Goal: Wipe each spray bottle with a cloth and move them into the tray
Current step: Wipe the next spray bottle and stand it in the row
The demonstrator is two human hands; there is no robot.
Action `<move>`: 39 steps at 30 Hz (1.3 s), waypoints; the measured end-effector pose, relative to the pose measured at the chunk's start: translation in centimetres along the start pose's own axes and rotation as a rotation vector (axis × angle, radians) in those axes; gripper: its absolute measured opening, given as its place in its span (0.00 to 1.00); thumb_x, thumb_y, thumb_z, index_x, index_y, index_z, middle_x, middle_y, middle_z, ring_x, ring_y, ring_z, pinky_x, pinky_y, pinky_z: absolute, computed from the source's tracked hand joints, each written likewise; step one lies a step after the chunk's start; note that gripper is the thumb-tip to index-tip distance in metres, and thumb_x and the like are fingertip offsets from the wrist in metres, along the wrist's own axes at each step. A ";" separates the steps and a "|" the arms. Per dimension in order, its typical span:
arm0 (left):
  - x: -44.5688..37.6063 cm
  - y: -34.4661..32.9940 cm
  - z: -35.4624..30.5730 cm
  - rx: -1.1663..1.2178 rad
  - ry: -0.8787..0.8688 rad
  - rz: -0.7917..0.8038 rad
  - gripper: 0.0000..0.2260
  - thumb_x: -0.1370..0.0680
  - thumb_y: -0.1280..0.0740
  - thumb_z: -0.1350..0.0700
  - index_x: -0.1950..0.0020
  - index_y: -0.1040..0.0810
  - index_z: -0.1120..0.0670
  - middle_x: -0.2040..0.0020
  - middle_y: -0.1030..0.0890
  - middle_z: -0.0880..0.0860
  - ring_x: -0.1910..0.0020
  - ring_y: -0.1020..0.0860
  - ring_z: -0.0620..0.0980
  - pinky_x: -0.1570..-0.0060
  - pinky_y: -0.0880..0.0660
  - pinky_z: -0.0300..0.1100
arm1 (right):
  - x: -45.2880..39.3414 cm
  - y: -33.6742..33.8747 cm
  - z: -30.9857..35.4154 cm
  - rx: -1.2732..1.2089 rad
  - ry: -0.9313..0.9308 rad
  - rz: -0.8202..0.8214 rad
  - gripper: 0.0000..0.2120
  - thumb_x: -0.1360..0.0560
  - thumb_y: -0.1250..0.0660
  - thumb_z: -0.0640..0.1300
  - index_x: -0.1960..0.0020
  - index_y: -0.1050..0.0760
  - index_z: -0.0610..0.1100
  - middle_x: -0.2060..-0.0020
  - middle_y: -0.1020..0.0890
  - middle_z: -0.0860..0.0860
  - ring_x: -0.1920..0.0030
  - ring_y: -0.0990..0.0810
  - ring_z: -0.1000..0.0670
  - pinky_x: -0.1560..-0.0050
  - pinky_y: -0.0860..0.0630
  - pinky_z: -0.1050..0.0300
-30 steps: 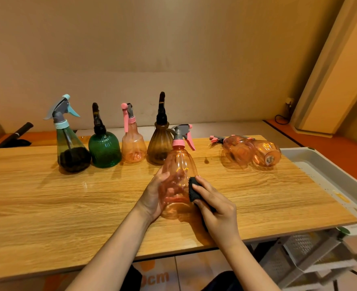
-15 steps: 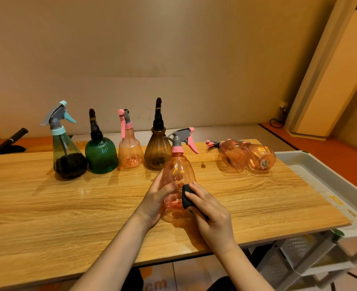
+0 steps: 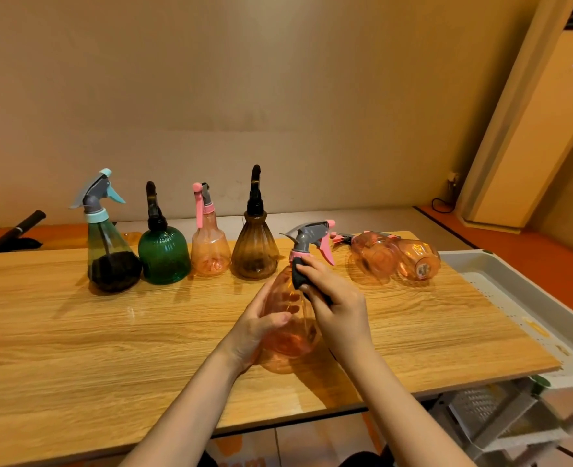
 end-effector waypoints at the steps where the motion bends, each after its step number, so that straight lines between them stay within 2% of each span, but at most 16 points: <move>1: 0.0 -0.1 0.0 -0.013 -0.003 0.006 0.36 0.35 0.27 0.53 0.28 0.33 0.49 0.35 0.24 0.60 0.36 0.25 0.60 0.41 0.26 0.56 | -0.1 0.0 0.0 -0.002 0.005 0.009 0.15 0.28 0.34 0.37 0.42 0.22 0.40 0.41 0.23 0.52 0.39 0.26 0.56 0.38 0.30 0.63; 4: -0.1 -0.1 0.0 -0.033 0.003 -0.008 0.36 0.37 0.27 0.52 0.29 0.32 0.50 0.36 0.23 0.59 0.37 0.24 0.60 0.41 0.25 0.55 | 0.5 0.4 -0.6 -0.021 -0.031 -0.044 0.14 0.27 0.35 0.39 0.42 0.22 0.41 0.42 0.24 0.54 0.38 0.28 0.63 0.39 0.31 0.68; 6: -0.1 0.0 -0.1 -0.038 0.002 -0.022 0.36 0.38 0.27 0.52 0.30 0.32 0.49 0.38 0.21 0.57 0.39 0.23 0.59 0.44 0.23 0.52 | 0.9 0.5 -1.2 -0.062 -0.100 -0.078 0.16 0.28 0.34 0.36 0.41 0.24 0.44 0.42 0.25 0.59 0.40 0.28 0.67 0.40 0.32 0.71; 11: 0.0 0.1 0.0 -0.016 0.010 -0.034 0.37 0.38 0.27 0.51 0.29 0.32 0.49 0.38 0.21 0.58 0.39 0.22 0.58 0.47 0.23 0.51 | 1.0 0.2 -1.6 -0.104 -0.163 -0.072 0.17 0.29 0.34 0.35 0.41 0.25 0.46 0.44 0.25 0.61 0.41 0.29 0.69 0.41 0.33 0.73; 15: -0.1 0.1 -0.1 0.005 0.004 -0.037 0.37 0.39 0.27 0.51 0.30 0.32 0.49 0.41 0.19 0.56 0.42 0.20 0.56 0.51 0.22 0.48 | 1.8 0.2 -2.8 -0.223 -0.306 -0.088 0.20 0.27 0.34 0.32 0.42 0.26 0.53 0.45 0.23 0.62 0.42 0.28 0.68 0.42 0.32 0.73; 20: -0.2 0.2 -0.2 0.035 -0.022 -0.042 0.37 0.39 0.27 0.51 0.31 0.31 0.50 0.42 0.19 0.55 0.43 0.20 0.56 0.51 0.21 0.48 | 3.2 0.2 -2.1 -0.160 -0.185 -0.049 0.18 0.29 0.34 0.36 0.40 0.25 0.47 0.41 0.24 0.59 0.39 0.27 0.63 0.39 0.32 0.68; 25: -0.2 0.7 -0.4 0.097 -0.040 -0.108 0.36 0.41 0.27 0.50 0.33 0.30 0.51 0.49 0.16 0.54 0.50 0.18 0.52 0.57 0.21 0.43 | 5.7 -0.4 -1.8 -0.185 -0.129 -0.019 0.19 0.27 0.35 0.42 0.37 0.27 0.50 0.38 0.28 0.69 0.37 0.26 0.57 0.38 0.31 0.66; 28: -0.2 1.2 -0.4 0.175 -0.046 -0.160 0.45 0.46 0.21 0.46 0.32 0.30 0.55 0.51 0.16 0.54 0.53 0.17 0.51 0.58 0.20 0.42 | 6.1 -0.5 -1.3 -0.198 -0.089 0.007 0.18 0.27 0.36 0.41 0.38 0.27 0.48 0.37 0.28 0.67 0.37 0.26 0.54 0.37 0.30 0.62; 30: -0.1 1.2 -0.4 0.227 -0.035 -0.160 0.50 0.49 0.19 0.43 0.32 0.31 0.60 0.51 0.16 0.56 0.54 0.17 0.52 0.58 0.19 0.45 | 6.0 -0.5 -1.1 -0.198 -0.060 0.009 0.18 0.28 0.35 0.40 0.38 0.26 0.47 0.37 0.27 0.61 0.37 0.26 0.53 0.37 0.30 0.60; 33: -0.2 1.1 -0.3 0.289 -0.033 -0.141 0.45 0.49 0.18 0.44 0.36 0.28 0.58 0.52 0.16 0.57 0.54 0.17 0.53 0.56 0.19 0.46 | 6.1 -0.4 -0.9 -0.178 -0.017 0.014 0.18 0.28 0.35 0.40 0.39 0.26 0.47 0.37 0.26 0.56 0.37 0.26 0.52 0.37 0.30 0.59; 36: -0.2 1.1 -0.4 0.353 -0.020 -0.141 0.42 0.51 0.17 0.45 0.41 0.23 0.57 0.52 0.17 0.58 0.55 0.18 0.54 0.55 0.21 0.48 | 6.1 -0.3 -1.1 -0.210 -0.047 0.002 0.18 0.27 0.35 0.41 0.38 0.27 0.48 0.37 0.27 0.65 0.37 0.26 0.54 0.37 0.30 0.63; 39: 0.0 1.1 -0.5 0.466 -0.006 -0.131 0.35 0.53 0.16 0.48 0.49 0.19 0.57 0.55 0.17 0.58 0.60 0.17 0.52 0.62 0.19 0.46 | 5.9 -0.3 -1.2 -0.249 -0.099 -0.019 0.19 0.28 0.35 0.42 0.37 0.29 0.49 0.39 0.28 0.70 0.38 0.25 0.57 0.39 0.31 0.66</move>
Point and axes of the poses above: each hand's wrist, its own x-axis away from the middle knuckle, its own y-axis out of the back of the hand, z = x × y, the point moved 6 cm from there along -x, towards the middle knuckle
